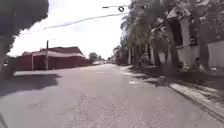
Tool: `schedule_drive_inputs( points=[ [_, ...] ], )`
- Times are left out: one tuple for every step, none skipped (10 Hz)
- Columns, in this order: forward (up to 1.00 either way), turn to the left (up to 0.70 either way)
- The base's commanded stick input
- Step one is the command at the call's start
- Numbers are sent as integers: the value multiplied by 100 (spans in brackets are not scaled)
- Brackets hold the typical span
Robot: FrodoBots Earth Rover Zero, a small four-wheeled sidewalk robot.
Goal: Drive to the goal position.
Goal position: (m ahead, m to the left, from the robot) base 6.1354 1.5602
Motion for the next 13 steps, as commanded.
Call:
schedule_drive_inputs(
  points=[
    [100, 0],
    [100, 0],
    [100, 0],
    [100, 0],
    [100, 0],
    [100, 0],
    [100, 0],
    [100, 0],
    [100, 0],
    [100, 0],
    [100, 0],
    [100, 0],
    [100, 0]
  ],
)
